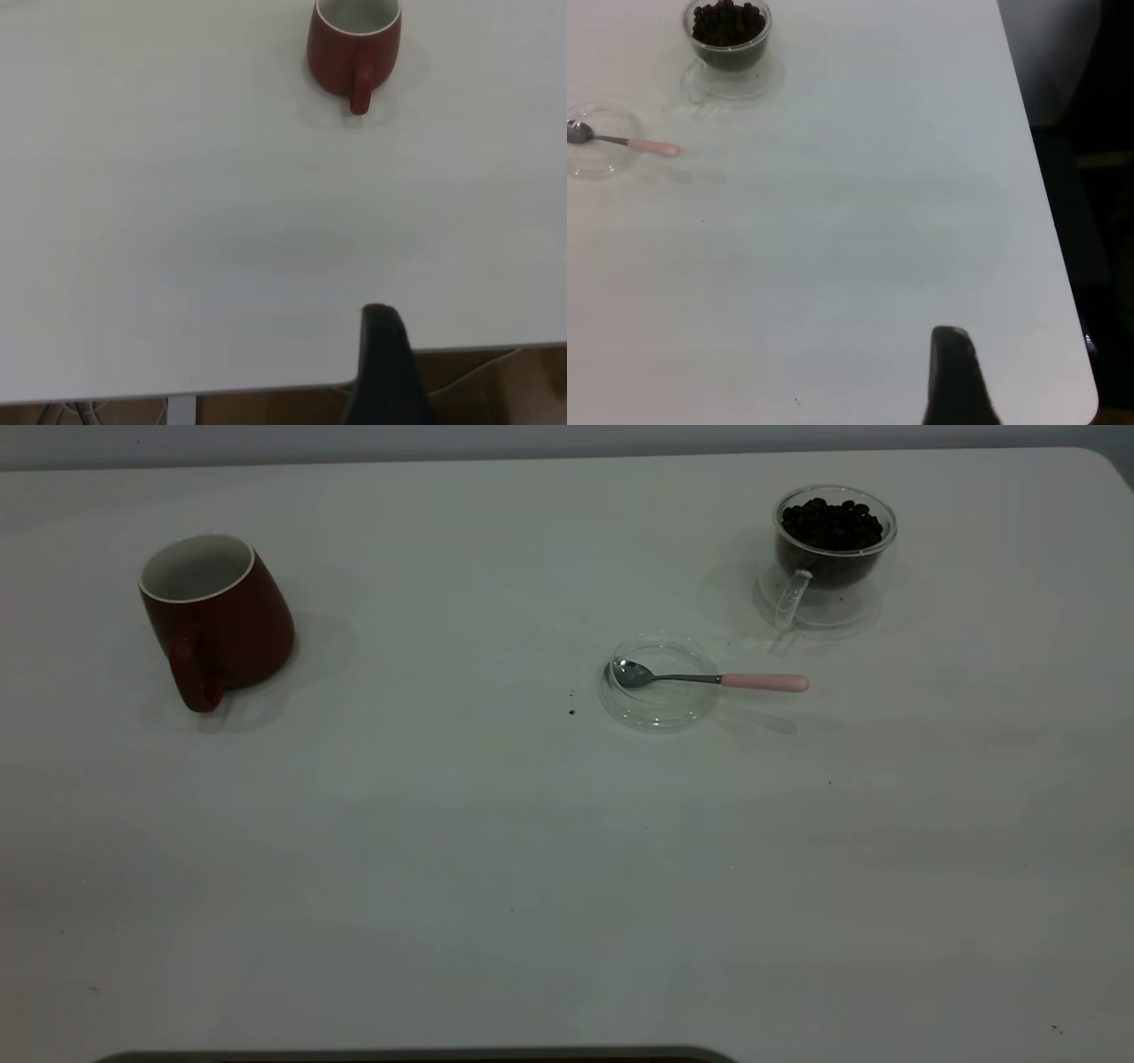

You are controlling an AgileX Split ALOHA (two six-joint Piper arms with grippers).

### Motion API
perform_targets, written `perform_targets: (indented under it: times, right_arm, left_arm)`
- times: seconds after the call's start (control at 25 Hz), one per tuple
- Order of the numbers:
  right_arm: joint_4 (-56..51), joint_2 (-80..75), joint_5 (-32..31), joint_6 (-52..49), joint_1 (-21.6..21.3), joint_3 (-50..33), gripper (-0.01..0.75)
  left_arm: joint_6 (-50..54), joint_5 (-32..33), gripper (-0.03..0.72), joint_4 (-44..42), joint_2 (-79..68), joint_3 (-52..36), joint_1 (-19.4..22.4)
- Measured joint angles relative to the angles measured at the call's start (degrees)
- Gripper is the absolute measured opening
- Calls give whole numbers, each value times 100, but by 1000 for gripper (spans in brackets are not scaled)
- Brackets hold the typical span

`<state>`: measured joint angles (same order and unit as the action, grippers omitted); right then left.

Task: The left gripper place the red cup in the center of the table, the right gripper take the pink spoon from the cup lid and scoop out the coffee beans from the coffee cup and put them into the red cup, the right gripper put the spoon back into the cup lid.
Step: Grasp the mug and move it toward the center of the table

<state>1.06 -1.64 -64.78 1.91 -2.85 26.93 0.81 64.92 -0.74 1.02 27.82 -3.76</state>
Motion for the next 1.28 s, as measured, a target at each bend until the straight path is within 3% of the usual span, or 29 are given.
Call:
perform_targets:
  times: [0.76,1.12,1.28]
  right_arm:
    - [0,0,0,0,0,0,512]
    - [0,0,0,0,0,0,512]
    - [0,0,0,0,0,0,512]
  left_arm:
    - [264,6,569,0,-73,7,0]
    - [566,-855,569,-516,-2787,1112,0]
    - [184,-1390,569,-663,-4299,1492,0]
